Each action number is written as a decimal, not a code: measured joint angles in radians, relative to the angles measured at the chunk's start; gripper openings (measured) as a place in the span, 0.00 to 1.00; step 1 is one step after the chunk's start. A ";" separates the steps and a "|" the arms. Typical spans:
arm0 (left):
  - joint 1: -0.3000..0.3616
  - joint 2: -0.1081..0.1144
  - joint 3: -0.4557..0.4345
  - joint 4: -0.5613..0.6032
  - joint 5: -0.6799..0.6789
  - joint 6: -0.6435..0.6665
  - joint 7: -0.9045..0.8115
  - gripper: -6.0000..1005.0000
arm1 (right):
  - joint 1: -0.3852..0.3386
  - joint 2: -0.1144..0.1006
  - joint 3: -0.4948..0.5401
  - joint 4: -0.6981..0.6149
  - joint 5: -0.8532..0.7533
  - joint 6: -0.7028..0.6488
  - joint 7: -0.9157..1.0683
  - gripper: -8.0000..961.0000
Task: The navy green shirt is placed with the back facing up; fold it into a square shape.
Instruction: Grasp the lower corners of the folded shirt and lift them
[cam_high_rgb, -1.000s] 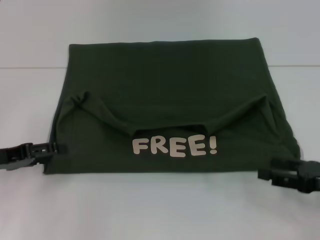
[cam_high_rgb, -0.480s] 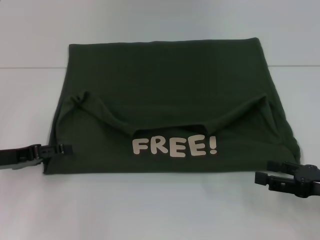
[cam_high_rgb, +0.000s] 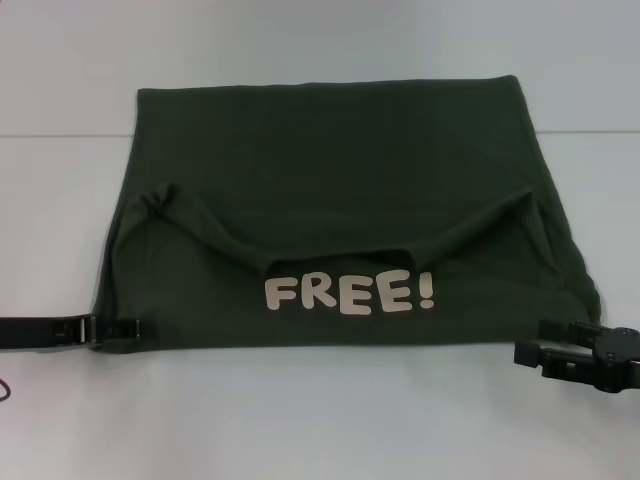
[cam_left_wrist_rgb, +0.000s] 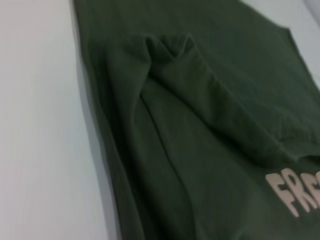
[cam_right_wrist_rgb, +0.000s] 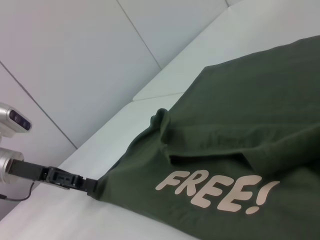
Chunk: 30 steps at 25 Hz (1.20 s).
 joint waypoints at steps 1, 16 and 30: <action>0.000 -0.001 0.006 0.003 0.001 -0.004 -0.001 0.83 | 0.000 -0.001 0.001 0.000 0.000 -0.001 0.000 0.96; 0.000 0.000 0.007 0.009 -0.001 0.004 0.003 0.15 | -0.001 -0.007 0.029 0.000 0.002 -0.009 0.001 0.96; -0.007 0.005 0.005 0.009 -0.002 0.005 0.001 0.04 | 0.023 -0.067 0.032 -0.311 -0.086 -0.024 0.516 0.95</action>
